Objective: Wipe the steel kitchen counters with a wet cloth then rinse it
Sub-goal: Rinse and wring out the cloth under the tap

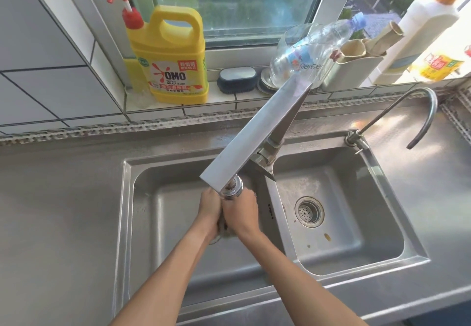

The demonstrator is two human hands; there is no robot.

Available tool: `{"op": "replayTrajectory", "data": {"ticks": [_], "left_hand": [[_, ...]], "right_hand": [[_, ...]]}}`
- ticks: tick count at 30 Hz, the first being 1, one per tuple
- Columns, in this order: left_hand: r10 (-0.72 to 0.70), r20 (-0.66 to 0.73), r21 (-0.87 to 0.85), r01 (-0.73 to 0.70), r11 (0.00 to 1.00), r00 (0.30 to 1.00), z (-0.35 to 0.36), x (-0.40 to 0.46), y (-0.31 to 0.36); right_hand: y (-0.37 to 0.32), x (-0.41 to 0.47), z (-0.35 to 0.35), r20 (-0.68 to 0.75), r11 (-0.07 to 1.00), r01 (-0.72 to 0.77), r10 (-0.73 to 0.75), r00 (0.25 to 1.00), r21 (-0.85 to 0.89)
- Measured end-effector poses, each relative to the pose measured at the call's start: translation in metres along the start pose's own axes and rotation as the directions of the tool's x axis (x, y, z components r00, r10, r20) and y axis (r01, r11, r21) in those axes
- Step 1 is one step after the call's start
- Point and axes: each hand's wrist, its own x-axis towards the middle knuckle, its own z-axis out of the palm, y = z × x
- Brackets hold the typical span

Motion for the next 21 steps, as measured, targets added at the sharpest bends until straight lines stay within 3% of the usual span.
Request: {"op": "replayTrajectory", "data": {"ticks": [3,5,9,11,15,21], "left_hand": [[0.094,0.094,0.192,-0.111,0.975,0.991,0.009,-0.010,-0.005],[0.128,0.115,0.233,-0.152,0.961,0.985,0.011,-0.011,-0.004],[0.025,0.010,-0.015,-0.024,1.000,1.000,0.008,-0.001,0.001],[-0.008,-0.011,-0.016,0.008,1.000,1.000,0.008,-0.004,-0.003],[0.024,0.057,0.080,-0.028,0.996,0.998,0.008,-0.009,-0.013],[-0.058,0.050,-0.007,0.058,0.998,0.997,-0.002,0.007,-0.002]], "right_hand": [[0.000,0.029,-0.015,-0.079,0.996,-0.080,0.084,0.993,0.044],[0.003,0.029,-0.019,-0.114,0.990,-0.091,0.103,0.988,0.106],[0.001,-0.004,-0.005,-0.008,0.999,-0.004,0.004,1.000,0.040],[0.000,0.001,-0.006,0.015,1.000,0.009,-0.009,1.000,0.002],[0.002,0.025,-0.017,-0.091,0.996,-0.084,0.085,0.992,0.016],[-0.003,-0.006,-0.002,-0.007,0.999,0.033,-0.034,0.999,-0.042]]}}
